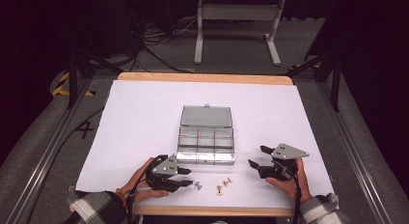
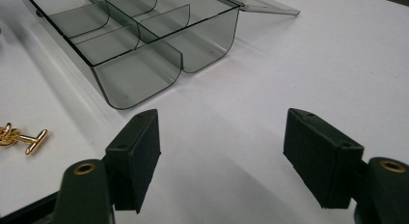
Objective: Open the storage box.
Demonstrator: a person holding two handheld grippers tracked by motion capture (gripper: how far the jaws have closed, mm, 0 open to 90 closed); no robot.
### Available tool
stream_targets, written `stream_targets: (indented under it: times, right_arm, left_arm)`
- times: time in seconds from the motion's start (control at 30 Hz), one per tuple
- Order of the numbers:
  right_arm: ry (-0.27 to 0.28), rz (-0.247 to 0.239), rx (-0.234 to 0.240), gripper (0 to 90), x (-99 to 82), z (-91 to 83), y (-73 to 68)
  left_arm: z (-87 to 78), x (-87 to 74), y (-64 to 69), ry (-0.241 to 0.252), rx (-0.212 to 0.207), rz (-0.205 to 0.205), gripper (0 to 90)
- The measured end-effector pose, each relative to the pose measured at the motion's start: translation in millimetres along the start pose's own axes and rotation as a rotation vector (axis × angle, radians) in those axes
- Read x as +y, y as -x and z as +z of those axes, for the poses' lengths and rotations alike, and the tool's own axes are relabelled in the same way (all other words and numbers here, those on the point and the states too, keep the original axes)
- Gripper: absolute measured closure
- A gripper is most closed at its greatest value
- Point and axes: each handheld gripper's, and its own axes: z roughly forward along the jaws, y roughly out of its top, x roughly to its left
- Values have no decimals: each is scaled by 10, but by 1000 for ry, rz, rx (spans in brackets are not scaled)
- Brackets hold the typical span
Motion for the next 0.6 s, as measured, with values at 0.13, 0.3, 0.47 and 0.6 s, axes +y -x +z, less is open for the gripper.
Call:
stream_targets:
  times: [0.13, 0.3, 0.47, 0.6]
  right_arm:
    - [-4, -2, -1, 300, 5, 12, -4]
    - [1, -4, -8, 302, 7, 11, -7]
    - [-6, -12, -3, 305, 9, 20, -13]
    - [-8, -13, -6, 308, 10, 22, -15]
  left_arm:
    - [9, 17, -30, 8, -16, -7, 654]
    - [49, 36, -31, 5, -37, -21, 708]
    - [84, 42, -26, -15, -52, -23, 751]
    - [86, 36, -25, -17, -65, -22, 841]
